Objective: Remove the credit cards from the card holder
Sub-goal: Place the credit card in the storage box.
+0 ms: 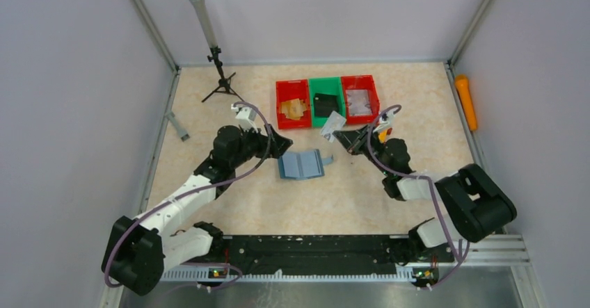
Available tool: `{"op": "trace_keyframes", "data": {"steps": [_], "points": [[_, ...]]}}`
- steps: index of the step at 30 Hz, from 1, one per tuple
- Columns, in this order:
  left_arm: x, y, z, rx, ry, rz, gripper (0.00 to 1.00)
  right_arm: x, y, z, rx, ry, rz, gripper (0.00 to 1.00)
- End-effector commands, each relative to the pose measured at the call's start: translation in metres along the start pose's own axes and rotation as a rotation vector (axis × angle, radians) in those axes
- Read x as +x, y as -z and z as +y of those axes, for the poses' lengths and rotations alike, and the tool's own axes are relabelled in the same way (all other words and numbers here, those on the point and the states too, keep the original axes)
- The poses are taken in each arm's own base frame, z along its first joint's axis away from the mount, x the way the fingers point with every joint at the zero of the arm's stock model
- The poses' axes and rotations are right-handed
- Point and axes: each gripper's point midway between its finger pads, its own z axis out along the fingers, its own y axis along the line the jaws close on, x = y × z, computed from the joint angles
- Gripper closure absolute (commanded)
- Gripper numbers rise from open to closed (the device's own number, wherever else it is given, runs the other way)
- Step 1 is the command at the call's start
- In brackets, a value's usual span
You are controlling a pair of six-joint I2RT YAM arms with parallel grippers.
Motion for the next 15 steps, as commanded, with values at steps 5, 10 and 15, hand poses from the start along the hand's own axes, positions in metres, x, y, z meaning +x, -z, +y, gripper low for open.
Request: {"op": "trace_keyframes", "data": {"steps": [5,10,15], "points": [[-0.011,0.014,0.029,-0.178,0.020,-0.098,0.01,-0.081,0.011,-0.068,0.529,-0.056,-0.343,1.00],[-0.017,0.025,0.057,-0.337,0.098,-0.150,0.01,-0.101,0.007,-0.091,0.703,-0.143,-0.450,1.00],[-0.010,0.021,0.048,-0.261,0.085,-0.119,0.01,-0.118,-0.013,-0.106,0.791,-0.223,-0.512,1.00]]}}
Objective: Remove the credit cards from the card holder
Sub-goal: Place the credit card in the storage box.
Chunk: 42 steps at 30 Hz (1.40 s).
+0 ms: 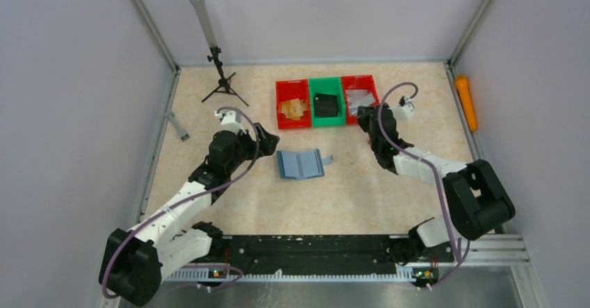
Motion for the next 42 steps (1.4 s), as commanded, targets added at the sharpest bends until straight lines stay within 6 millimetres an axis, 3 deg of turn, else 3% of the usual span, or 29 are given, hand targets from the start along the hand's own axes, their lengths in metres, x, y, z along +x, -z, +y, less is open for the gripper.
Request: {"op": "trace_keyframes", "data": {"steps": [1,6,13,23,27,33,42], "points": [[0.002,0.001,-0.005,0.041,-0.006,0.009,0.01,-0.020,-0.027,-0.008,0.150,-0.107,-0.096,1.00],[0.016,-0.003,-0.003,0.042,-0.008,0.070,0.01,-0.022,-0.054,-0.004,0.180,-0.210,-0.115,1.00],[0.035,-0.002,-0.005,0.095,-0.004,0.117,0.01,-0.008,-0.086,0.009,0.139,-0.308,-0.105,1.00],[0.045,-0.009,-0.003,0.088,0.003,0.165,0.01,0.004,-0.116,0.002,0.148,-0.363,-0.133,1.00],[0.046,-0.010,-0.003,0.093,0.004,0.169,0.01,0.004,-0.121,-0.004,0.162,-0.391,-0.159,1.00],[0.051,-0.014,-0.005,0.108,0.005,0.200,0.01,0.006,-0.128,-0.001,0.168,-0.381,-0.151,0.83],[0.067,-0.025,0.001,0.073,0.014,0.296,0.01,-0.008,-0.100,0.022,0.073,-0.327,-0.119,0.68]]}}
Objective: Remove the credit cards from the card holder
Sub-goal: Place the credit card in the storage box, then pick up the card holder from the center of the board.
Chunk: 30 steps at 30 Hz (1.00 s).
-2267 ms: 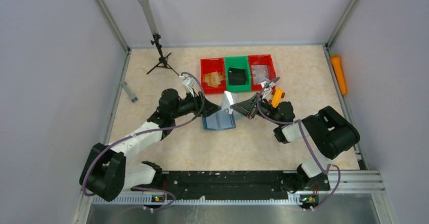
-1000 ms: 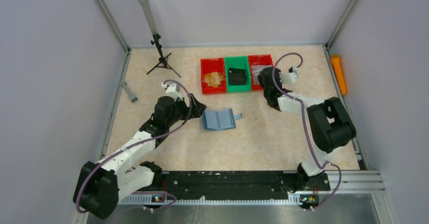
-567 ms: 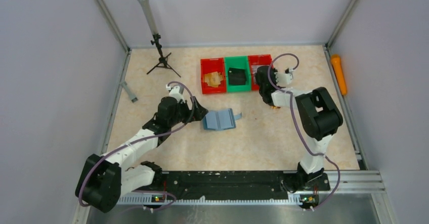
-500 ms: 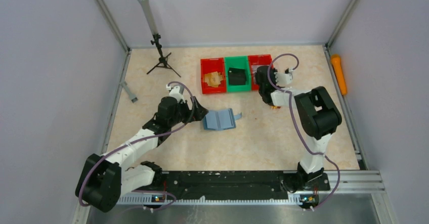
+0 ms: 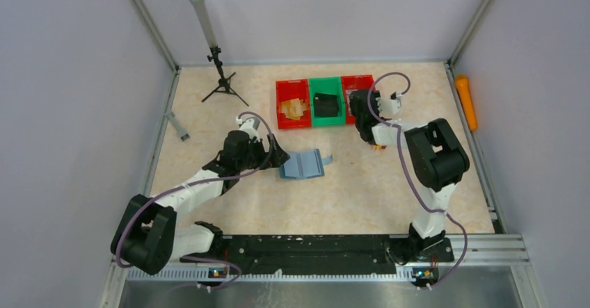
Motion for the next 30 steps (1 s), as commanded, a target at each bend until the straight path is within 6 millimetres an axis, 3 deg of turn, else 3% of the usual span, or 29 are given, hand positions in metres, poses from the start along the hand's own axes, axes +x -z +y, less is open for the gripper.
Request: {"op": "trace_keyframes", "data": {"steps": [1,5,9,13,15,22,27,30], "points": [[-0.015,-0.005,-0.012,0.028,-0.012,-0.003,0.01,-0.016,0.030,0.043,-0.142,0.023,0.027,0.66],[-0.008,-0.012,-0.013,0.038,-0.004,0.042,0.05,-0.006,0.056,0.052,-0.271,0.178,0.129,0.60],[0.002,-0.021,-0.013,0.054,0.009,0.107,0.09,0.024,0.085,0.062,-0.453,0.457,0.309,0.54],[0.009,-0.029,0.001,-0.024,0.028,0.155,0.14,0.056,0.124,0.051,-0.605,0.673,0.555,0.52],[0.012,-0.032,0.006,-0.044,0.031,0.171,0.17,0.069,0.145,0.039,-0.645,0.727,0.646,0.48],[0.024,-0.042,-0.004,0.029,0.052,0.243,0.28,0.085,0.176,-0.013,-0.568,0.942,0.707,0.31],[0.028,-0.048,-0.003,0.033,0.059,0.269,0.32,0.089,0.182,-0.052,-0.552,0.998,0.733,0.30],[0.028,-0.050,-0.002,0.030,0.056,0.274,0.39,0.097,0.186,-0.063,-0.563,1.007,0.791,0.30]]}}
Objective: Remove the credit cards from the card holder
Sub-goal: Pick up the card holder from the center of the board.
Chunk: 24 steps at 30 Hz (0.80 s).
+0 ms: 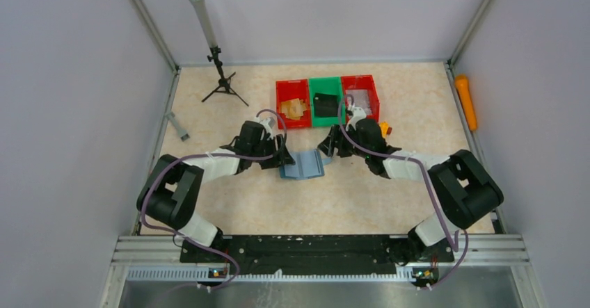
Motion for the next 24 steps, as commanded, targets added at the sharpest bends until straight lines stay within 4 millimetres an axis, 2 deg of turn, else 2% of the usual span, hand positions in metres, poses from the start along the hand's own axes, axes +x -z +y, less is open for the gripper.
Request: {"op": "trace_keyframes", "data": {"steps": [1,7,15,17,21,24], "points": [[-0.008,-0.004,-0.006,0.021,-0.015,0.000,0.42,0.006,-0.002,0.009,-0.060,0.071,0.022,0.30],[-0.010,-0.005,0.000,-0.018,-0.022,-0.003,0.51,0.030,-0.010,0.004,0.031,0.124,0.119,0.30],[-0.013,-0.002,-0.002,-0.007,-0.042,-0.021,0.52,0.051,-0.007,-0.009,0.183,0.199,0.219,0.39],[-0.013,-0.003,-0.005,0.006,-0.045,-0.022,0.52,0.054,-0.008,-0.011,0.196,0.196,0.226,0.45],[-0.012,-0.004,-0.007,0.022,-0.043,-0.013,0.53,0.054,-0.010,-0.009,0.183,0.188,0.225,0.69],[-0.012,-0.004,-0.009,0.034,-0.040,-0.008,0.53,0.045,-0.005,0.012,0.081,0.186,0.184,0.85]]}}
